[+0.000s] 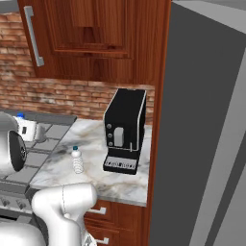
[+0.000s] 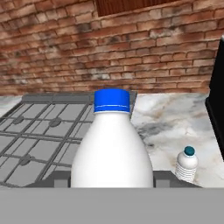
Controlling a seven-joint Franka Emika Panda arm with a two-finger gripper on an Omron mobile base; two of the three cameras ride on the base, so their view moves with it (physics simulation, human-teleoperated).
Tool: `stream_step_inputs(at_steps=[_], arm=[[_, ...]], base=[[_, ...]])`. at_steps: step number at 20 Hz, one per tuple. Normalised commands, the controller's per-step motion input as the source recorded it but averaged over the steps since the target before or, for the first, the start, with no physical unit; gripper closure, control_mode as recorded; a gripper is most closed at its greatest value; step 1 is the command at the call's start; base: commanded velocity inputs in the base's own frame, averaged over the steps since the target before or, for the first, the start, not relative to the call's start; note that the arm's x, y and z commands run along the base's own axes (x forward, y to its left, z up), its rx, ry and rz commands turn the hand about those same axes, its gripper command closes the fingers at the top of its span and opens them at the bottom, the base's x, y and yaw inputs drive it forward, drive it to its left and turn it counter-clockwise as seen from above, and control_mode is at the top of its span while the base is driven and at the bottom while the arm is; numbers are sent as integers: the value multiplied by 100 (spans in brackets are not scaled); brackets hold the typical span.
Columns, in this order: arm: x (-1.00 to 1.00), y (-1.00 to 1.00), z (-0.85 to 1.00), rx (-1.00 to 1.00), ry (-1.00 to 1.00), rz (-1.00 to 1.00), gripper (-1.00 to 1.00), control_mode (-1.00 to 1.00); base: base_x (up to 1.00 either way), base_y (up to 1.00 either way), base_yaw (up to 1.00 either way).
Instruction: Take the bottled waters from the counter and place them in the freezer to freeze. Close the freezer door after placing the bottles.
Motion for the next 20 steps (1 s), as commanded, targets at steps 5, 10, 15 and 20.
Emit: stream_step_inputs(at_steps=[5, 10, 15, 20], arm=[[29, -73, 0, -25, 9, 19, 100, -100], [5, -71, 0, -3, 1, 3, 100, -100], [-17, -42, 0, 0, 1, -16, 100, -100], [-8, -40, 0, 0, 0, -49, 100, -100]], base=[[0, 0, 0], [0, 0, 0], [0, 0, 0], [0, 0, 0]])
